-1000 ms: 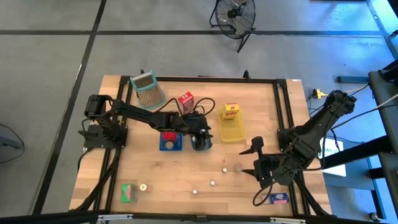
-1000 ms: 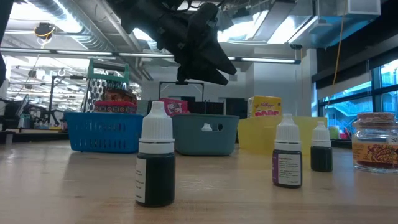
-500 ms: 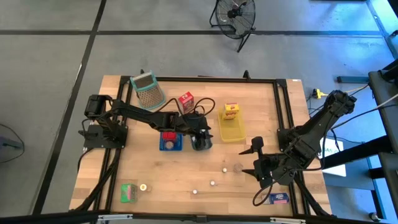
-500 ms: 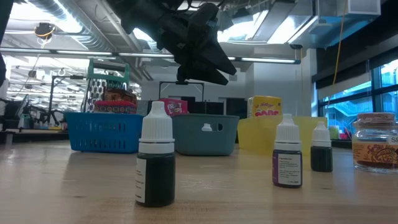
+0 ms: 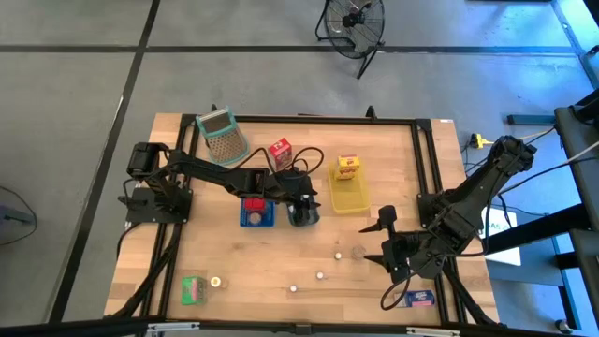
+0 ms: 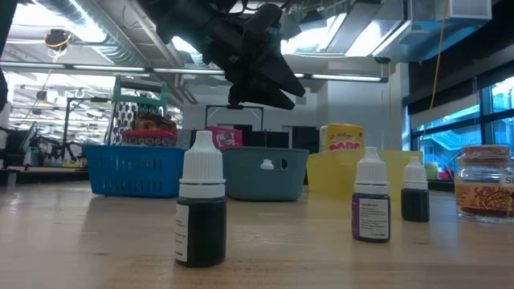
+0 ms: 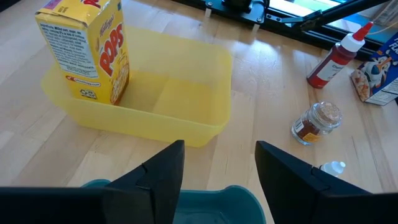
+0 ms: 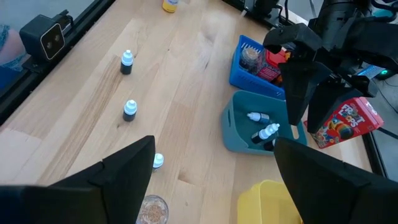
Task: Pick & Place Kitchen Items
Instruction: Put the red cereal box into the yellow bin
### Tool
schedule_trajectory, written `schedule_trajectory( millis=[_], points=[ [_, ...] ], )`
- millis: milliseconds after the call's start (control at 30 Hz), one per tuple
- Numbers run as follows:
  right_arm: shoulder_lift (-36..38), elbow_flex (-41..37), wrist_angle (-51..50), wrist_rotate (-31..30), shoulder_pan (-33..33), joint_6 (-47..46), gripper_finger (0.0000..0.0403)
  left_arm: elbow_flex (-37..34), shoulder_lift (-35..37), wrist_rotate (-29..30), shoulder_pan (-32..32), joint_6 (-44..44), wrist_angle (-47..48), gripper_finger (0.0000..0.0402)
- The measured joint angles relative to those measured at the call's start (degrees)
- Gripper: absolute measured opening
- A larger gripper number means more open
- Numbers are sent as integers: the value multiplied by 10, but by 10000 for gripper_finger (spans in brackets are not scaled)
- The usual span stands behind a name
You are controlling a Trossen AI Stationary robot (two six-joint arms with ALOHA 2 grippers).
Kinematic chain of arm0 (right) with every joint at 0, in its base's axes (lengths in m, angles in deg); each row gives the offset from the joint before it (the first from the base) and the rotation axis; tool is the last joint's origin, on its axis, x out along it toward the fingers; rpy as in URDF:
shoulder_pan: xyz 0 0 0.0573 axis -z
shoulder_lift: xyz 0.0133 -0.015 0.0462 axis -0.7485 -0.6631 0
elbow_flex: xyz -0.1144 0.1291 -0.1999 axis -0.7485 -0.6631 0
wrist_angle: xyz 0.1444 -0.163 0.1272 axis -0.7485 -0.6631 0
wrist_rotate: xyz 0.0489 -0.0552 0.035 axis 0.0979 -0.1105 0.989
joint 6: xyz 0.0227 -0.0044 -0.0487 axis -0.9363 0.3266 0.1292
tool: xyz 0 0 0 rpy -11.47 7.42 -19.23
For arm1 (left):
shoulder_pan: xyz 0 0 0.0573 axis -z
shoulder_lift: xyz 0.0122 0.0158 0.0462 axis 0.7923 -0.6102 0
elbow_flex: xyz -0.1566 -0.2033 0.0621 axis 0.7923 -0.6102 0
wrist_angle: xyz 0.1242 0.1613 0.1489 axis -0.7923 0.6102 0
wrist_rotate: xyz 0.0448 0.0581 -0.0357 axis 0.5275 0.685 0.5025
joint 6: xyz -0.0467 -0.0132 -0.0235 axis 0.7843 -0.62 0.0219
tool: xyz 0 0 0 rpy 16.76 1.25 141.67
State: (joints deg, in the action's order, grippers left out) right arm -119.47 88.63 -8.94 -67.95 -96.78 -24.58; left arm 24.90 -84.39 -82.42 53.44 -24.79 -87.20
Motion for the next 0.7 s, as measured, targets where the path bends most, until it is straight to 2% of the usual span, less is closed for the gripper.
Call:
schedule_trajectory(
  millis=[533,700],
  points=[
    [0,0,-1,-1,0,-1,332,0,0,0,0,0,0,193],
    [0,0,-2,-64,0,-39,332,0,0,0,0,0,0,193]
  ],
)
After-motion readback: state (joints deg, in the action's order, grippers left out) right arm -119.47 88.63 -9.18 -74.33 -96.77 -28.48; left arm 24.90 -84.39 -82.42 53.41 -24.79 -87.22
